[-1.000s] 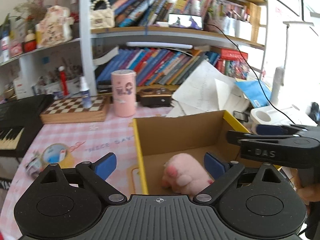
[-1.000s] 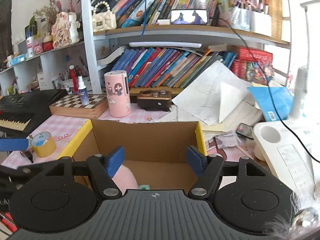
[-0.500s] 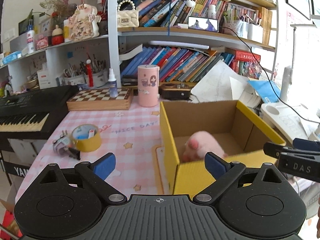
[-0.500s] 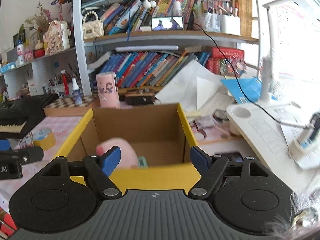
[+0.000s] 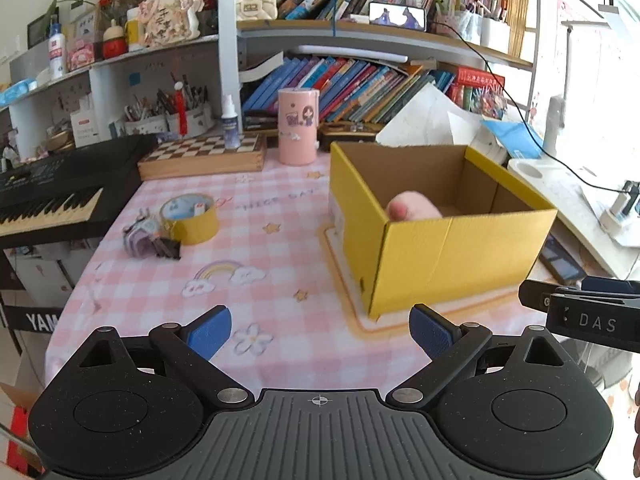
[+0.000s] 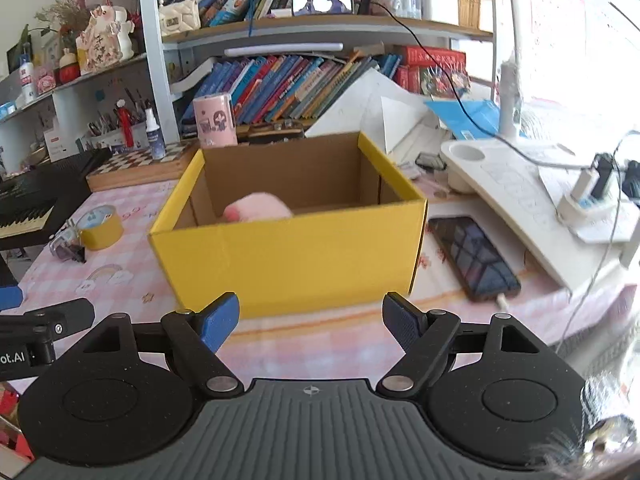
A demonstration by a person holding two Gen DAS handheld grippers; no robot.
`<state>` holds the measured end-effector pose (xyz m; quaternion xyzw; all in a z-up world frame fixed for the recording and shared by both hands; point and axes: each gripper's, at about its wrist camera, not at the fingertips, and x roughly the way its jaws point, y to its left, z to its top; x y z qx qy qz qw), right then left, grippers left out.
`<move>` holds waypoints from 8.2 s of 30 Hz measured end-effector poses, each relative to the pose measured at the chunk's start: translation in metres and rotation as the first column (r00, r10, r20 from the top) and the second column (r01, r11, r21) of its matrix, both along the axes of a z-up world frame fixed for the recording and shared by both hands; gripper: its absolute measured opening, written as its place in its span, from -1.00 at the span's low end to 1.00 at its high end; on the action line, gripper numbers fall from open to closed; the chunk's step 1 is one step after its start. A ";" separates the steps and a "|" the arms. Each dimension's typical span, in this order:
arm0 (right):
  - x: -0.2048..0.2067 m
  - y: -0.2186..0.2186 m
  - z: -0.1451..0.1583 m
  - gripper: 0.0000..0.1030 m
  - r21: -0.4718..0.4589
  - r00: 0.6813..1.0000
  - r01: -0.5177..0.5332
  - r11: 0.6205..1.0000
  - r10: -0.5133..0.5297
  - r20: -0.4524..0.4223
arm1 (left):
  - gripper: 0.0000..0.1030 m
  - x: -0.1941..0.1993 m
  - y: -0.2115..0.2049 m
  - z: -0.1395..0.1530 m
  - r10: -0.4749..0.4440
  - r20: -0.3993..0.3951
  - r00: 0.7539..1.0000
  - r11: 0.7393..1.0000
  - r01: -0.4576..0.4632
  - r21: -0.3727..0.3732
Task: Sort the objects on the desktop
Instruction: 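Withdraw both open tools from the box back toward the table edge, then move the left tool to the lilac toy car while the right tool approaches the yellow tape roll, then grasp the lilac toy car with the left tool while the right tool hooks the tape roll, then carry the toy car and tape roll in both tools over the yellow box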
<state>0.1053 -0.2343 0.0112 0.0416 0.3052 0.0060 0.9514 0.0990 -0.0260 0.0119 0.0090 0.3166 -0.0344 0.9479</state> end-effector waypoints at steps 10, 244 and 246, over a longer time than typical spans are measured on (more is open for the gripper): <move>-0.042 0.044 -0.009 0.51 0.026 0.999 0.014 1.000 -0.013 -0.041 | 0.89 -0.035 0.037 -0.008 -0.003 -0.055 0.998 1.000 0.003 0.013; -0.068 0.043 0.001 0.64 0.073 0.969 0.186 0.980 -0.170 -0.177 | -0.03 -0.009 0.026 -0.009 -0.473 -0.067 0.878 0.836 0.424 -0.350; -0.063 0.033 -0.001 0.64 0.077 0.968 0.188 0.979 -0.172 -0.183 | -0.03 -0.005 0.018 -0.009 -0.477 -0.069 0.876 0.835 0.427 -0.346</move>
